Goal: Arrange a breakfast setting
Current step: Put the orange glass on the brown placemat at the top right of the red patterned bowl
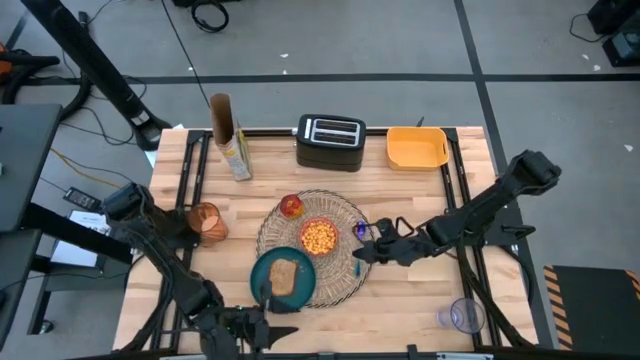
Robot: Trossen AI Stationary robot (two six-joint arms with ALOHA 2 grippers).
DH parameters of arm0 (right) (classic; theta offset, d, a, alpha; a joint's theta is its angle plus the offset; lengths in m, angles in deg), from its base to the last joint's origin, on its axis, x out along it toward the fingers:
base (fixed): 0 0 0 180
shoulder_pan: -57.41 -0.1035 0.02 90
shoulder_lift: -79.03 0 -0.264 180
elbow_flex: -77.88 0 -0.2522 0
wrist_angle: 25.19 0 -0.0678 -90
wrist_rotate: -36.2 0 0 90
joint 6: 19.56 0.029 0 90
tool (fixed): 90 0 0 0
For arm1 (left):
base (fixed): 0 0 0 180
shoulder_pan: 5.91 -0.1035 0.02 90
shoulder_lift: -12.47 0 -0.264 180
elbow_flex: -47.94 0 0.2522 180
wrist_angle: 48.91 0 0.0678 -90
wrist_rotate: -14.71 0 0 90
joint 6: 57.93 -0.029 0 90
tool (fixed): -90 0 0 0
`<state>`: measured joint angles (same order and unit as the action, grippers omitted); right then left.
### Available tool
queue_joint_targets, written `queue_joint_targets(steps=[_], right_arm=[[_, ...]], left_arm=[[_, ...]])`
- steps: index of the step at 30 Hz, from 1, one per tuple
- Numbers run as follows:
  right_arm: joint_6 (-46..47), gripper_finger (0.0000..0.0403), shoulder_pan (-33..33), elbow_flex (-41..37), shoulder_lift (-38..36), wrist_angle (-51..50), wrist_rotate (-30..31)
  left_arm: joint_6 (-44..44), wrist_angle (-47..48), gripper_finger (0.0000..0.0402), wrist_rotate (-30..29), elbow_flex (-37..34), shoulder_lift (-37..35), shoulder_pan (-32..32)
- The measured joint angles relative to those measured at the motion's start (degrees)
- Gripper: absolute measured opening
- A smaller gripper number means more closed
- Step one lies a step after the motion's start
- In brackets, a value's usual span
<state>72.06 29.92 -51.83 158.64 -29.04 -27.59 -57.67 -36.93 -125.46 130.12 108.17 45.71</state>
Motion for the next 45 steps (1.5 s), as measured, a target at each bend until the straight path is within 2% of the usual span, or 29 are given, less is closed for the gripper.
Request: queue_joint_targets(steps=[4,10,14,18,21,26,31,37,45], right_arm=[[-11.4,0.0114,-1.7,0.0,-4.5,1.1,5.7],[-25.8,0.0114,-5.5,0.0,-9.1,2.5,7.8],[-33.6,0.0114,-8.4,0.0,-9.9,2.6,8.1],[-39.0,0.0114,-11.0,0.0,-9.2,3.7,8.5],[-41.8,0.0114,-12.9,0.0,-8.2,4.4,8.7],[-44.2,0.0114,-15.5,0.0,-5.8,6.6,8.7],[-44.1,0.0114,-17.3,0.1,-3.8,8.6,8.4],[-43.8,0.0114,-19.2,0.0,-3.8,8.5,8.3],[-43.6,0.0114,-20.8,0.0,-3.8,8.6,8.7]], left_arm=[[11.5,22.5,0.0205,2.7,10.3,-0.5,-2.0],[36.5,55.7,0.0205,9.9,21.4,-0.5,-4.3],[55.1,77.7,0.0205,14.5,26.0,-0.6,-5.7],[69.1,92.1,0.0205,22.2,26.7,-0.7,-8.7],[69.6,90.5,0.0205,27.9,24.6,-1.9,-12.0],[69.2,91.5,0.0205,32.9,20.9,-3.2,-18.4],[67.5,91.7,0.0205,34.0,17.4,-6.7,-24.3],[68.0,91.8,0.0205,36.0,11.2,-15.2,-29.9],[72.0,91.8,0.0205,37.3,0.0,-25.1,-31.3]])
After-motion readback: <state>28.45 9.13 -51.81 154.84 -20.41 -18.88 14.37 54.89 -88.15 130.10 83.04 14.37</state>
